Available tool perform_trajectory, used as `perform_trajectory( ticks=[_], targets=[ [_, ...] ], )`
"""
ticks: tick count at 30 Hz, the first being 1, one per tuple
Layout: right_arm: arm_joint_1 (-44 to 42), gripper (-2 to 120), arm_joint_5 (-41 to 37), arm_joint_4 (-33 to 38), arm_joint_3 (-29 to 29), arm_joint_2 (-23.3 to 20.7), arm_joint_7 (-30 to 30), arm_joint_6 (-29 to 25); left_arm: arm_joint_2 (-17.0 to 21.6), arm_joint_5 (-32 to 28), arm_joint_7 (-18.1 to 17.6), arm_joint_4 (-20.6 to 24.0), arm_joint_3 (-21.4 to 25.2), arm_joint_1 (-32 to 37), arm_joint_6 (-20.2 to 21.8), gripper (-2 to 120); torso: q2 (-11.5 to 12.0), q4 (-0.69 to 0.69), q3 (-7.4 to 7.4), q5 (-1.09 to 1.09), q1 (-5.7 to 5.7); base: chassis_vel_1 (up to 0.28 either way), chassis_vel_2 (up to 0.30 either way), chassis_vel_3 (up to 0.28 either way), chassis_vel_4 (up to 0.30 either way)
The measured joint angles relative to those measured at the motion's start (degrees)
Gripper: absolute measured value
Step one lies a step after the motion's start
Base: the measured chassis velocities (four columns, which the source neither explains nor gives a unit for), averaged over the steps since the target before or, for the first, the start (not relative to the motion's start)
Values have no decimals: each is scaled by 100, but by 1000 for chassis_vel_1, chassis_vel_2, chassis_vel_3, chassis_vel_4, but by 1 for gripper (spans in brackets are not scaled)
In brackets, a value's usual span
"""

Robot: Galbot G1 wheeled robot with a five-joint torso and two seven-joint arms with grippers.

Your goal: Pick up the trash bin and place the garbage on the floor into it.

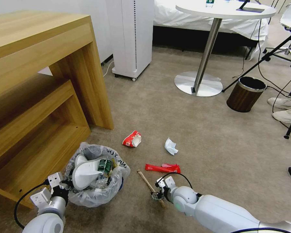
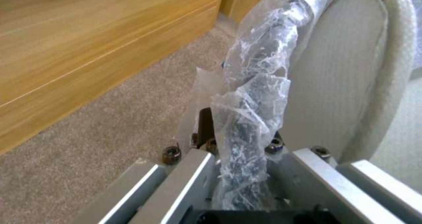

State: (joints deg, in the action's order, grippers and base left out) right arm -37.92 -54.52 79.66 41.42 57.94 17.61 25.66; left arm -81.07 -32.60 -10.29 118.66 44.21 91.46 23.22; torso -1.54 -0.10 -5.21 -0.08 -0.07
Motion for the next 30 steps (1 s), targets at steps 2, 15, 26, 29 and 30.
perform_trajectory(
  ticks=[2, 15, 26, 29, 30],
  targets=[
    [2, 75, 7, -26, 19, 23, 1, -8, -1, -3, 0, 0, -4, -5, -5, 1, 0, 0, 0, 0, 0, 0, 0, 0, 0],
    [-39, 48, 88, -188, 95, 147, 1, -142, 23, -65, 0, -7, -13, -53, -25, 1, 0, 0, 0, 0, 0, 0, 0, 0, 0],
    [-96, 20, 139, -241, 98, 122, 12, -228, 48, -96, 1, -62, -30, -106, -57, 1, 0, 0, 1, 0, 0, 0, 0, 0, 0],
    [-119, 10, 164, -256, 88, 119, 16, -253, 47, -100, 4, -75, -40, -111, -66, 1, 0, 0, 0, 0, 0, 0, 0, 0, 0],
    [-123, 6, 166, -256, 87, 112, 16, -256, 48, -100, 3, -83, -40, -116, -69, 1, 0, 0, 1, 0, 0, 0, 0, 0, 0]
  ],
)
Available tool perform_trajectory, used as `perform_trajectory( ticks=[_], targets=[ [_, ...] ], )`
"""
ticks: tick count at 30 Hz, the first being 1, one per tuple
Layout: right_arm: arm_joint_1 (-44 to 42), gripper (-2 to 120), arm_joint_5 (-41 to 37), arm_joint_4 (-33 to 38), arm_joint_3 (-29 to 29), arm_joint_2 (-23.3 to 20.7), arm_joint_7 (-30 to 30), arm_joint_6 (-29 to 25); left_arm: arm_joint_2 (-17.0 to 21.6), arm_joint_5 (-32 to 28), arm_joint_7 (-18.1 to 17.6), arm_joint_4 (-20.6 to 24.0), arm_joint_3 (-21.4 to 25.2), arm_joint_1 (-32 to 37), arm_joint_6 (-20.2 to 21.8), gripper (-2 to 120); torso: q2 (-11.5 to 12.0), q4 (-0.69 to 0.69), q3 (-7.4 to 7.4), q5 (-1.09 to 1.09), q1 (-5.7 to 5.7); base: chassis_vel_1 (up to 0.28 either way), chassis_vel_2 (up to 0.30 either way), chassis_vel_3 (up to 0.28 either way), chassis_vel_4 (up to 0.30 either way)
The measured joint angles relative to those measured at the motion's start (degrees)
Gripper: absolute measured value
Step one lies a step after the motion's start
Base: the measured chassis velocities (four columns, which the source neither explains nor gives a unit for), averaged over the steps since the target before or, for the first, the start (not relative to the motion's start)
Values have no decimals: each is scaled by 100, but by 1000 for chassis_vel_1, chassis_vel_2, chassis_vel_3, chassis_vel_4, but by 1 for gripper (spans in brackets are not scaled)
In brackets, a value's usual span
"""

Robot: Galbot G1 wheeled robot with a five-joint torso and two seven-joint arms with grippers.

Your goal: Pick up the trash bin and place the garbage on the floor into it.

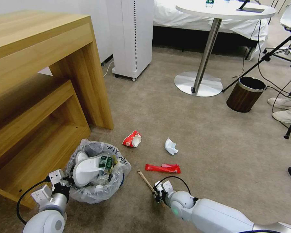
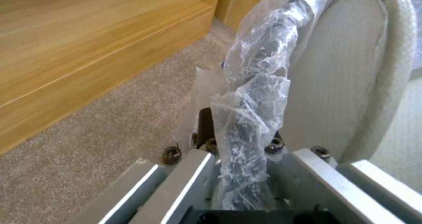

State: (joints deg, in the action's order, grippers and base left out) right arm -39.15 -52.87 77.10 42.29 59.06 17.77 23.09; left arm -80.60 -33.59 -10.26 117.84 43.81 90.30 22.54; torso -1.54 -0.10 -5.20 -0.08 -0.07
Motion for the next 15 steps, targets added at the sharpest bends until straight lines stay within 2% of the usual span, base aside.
perform_trajectory(
  ticks=[1, 3, 12, 15],
  targets=[
    [-7, 1, -1, 13, -1, -8, 5, -4, 4, -5, 0, -3, 0, -7, -3, 1, 0, 0, -1, 0, 0, 0, 0, 0, 0],
    [-11, 0, -3, 35, -5, -17, 8, -5, 4, -7, 1, -7, -1, -12, -5, 1, 0, 0, -1, 0, 0, 0, 0, 0, 0],
    [-52, 0, -4, 227, -83, -108, 28, -47, -16, 2, 3, -16, -6, -6, -11, 1, 0, 0, -1, 1, 0, 0, 0, 0, 0],
    [-127, 0, -21, 618, -241, -296, 46, -108, -8, 9, 3, -27, 6, -6, -11, 1, 0, 0, -1, 2, 0, 0, 0, 0, 0]
  ],
)
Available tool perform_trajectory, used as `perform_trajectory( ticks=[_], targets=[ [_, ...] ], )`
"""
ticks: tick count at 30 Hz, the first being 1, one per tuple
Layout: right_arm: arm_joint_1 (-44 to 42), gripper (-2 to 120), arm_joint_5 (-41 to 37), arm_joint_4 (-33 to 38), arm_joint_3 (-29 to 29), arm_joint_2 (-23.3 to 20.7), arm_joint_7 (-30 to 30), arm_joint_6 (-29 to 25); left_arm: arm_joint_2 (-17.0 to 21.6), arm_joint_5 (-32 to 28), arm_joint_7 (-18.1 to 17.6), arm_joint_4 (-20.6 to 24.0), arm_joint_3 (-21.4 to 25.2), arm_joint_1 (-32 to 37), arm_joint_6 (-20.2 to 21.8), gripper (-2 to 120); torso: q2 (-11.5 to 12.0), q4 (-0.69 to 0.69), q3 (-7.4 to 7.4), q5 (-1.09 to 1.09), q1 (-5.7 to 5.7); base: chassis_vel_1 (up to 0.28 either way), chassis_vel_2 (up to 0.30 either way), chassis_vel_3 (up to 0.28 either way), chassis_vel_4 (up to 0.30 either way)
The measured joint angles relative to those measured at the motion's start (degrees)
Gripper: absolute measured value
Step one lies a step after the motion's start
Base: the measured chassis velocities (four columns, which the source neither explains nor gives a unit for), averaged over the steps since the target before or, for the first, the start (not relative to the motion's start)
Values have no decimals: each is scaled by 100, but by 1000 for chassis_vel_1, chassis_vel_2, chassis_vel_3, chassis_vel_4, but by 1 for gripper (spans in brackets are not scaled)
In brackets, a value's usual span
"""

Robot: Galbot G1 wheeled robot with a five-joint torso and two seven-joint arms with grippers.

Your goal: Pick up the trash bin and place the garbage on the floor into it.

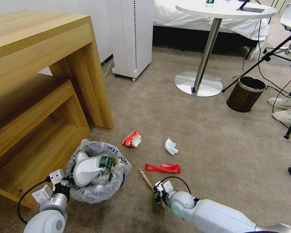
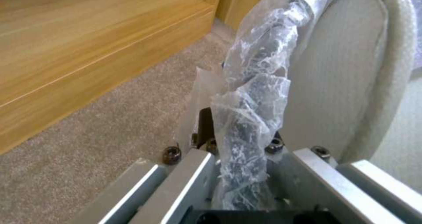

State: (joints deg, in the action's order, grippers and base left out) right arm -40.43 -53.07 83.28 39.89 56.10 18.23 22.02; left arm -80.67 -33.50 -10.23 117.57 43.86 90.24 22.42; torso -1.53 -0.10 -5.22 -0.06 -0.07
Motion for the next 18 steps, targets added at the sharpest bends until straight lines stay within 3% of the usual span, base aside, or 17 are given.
perform_trajectory(
  ticks=[6, 8, 9, 13, 17, 18],
  targets=[
    [-96, 0, 172, 1251, -486, -521, -117, -390, -3, 24, -6, -47, -2, -16, 3, 1, 0, 0, 1, -1, 0, 0, 0, 0, 0],
    [-85, 0, 218, 1376, -529, -582, -145, -466, -6, 29, -6, -50, -5, -19, 4, 1, 0, 0, 0, -2, 0, 0, 0, 0, 0],
    [-43, 0, 494, 1601, -643, -708, -289, -766, -19, 35, -6, -55, -10, -26, 6, 1, 0, 0, 0, -1, 0, 0, 0, 0, 0],
    [121, 0, 897, 1925, -790, -818, -607, -1294, -53, 62, -4, -50, -5, 0, 7, 1, -1, -1, 0, -1, 0, 0, 0, 0, 0],
    [285, 0, 1038, 2099, -835, -812, -785, -1497, -100, 99, 2, 5, 26, 60, 5, 1, 0, 0, 0, -2, 0, 0, 0, 0, 0],
    [558, 0, 1304, 2312, -861, -724, -1142, -1868, -135, 119, 7, 51, 31, 86, 2, 1, 0, 1, 0, -1, 0, 0, 0, 0, 0]
  ],
)
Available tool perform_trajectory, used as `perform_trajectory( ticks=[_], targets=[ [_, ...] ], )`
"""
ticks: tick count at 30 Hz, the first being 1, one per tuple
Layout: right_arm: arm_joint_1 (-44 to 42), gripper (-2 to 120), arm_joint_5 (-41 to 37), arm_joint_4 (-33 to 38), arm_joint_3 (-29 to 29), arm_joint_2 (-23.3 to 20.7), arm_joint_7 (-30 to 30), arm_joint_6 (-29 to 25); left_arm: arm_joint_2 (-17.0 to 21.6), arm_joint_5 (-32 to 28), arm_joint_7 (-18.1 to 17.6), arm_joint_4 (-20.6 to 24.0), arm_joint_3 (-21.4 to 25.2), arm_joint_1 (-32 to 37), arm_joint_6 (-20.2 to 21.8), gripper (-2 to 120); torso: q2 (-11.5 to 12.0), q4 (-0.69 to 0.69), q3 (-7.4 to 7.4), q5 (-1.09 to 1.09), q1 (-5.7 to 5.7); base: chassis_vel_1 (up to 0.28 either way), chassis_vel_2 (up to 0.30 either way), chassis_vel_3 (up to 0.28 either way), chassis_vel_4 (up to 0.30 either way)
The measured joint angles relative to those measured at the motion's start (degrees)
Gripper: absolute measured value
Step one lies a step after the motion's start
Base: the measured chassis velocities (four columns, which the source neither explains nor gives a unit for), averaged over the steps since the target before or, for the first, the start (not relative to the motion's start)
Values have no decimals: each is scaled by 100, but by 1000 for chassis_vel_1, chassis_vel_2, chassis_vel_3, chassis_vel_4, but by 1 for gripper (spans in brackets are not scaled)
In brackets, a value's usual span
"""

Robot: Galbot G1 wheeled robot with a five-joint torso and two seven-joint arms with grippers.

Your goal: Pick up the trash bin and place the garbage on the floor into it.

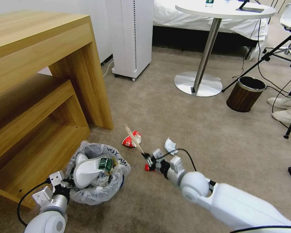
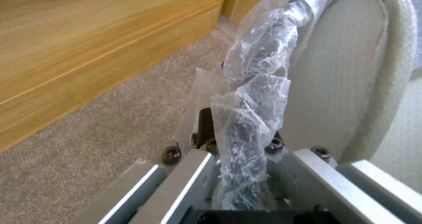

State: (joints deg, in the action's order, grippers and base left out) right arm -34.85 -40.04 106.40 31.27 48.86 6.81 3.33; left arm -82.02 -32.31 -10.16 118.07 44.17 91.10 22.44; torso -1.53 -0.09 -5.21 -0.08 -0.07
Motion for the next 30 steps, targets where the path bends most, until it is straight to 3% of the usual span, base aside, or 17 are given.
perform_trajectory(
  ticks=[6, 11, 24, 30],
  targets=[
    [473, 0, 295, 128, 169, 230, -537, -404, -59, 47, 4, 59, -33, 12, -1, 1, 0, -1, 0, -1, 0, 0, 0, 0, 0],
    [833, 0, 627, -232, 481, 510, -838, -583, -103, 65, 10, 120, -51, 32, 0, 1, 0, -1, 0, -1, 0, 0, 0, 0, 0],
    [1053, 0, 965, -1505, 1051, 1321, -1063, -888, -95, 38, 12, 87, -121, -56, 44, 1, 0, 0, 0, -1, 0, 0, 0, 0, 0],
    [1074, 0, 980, -1690, 1126, 1556, -1062, -927, -104, 36, 17, 57, -124, -70, 43, 1, 0, 0, 0, -1, 0, 0, 0, 0, 0]
  ],
)
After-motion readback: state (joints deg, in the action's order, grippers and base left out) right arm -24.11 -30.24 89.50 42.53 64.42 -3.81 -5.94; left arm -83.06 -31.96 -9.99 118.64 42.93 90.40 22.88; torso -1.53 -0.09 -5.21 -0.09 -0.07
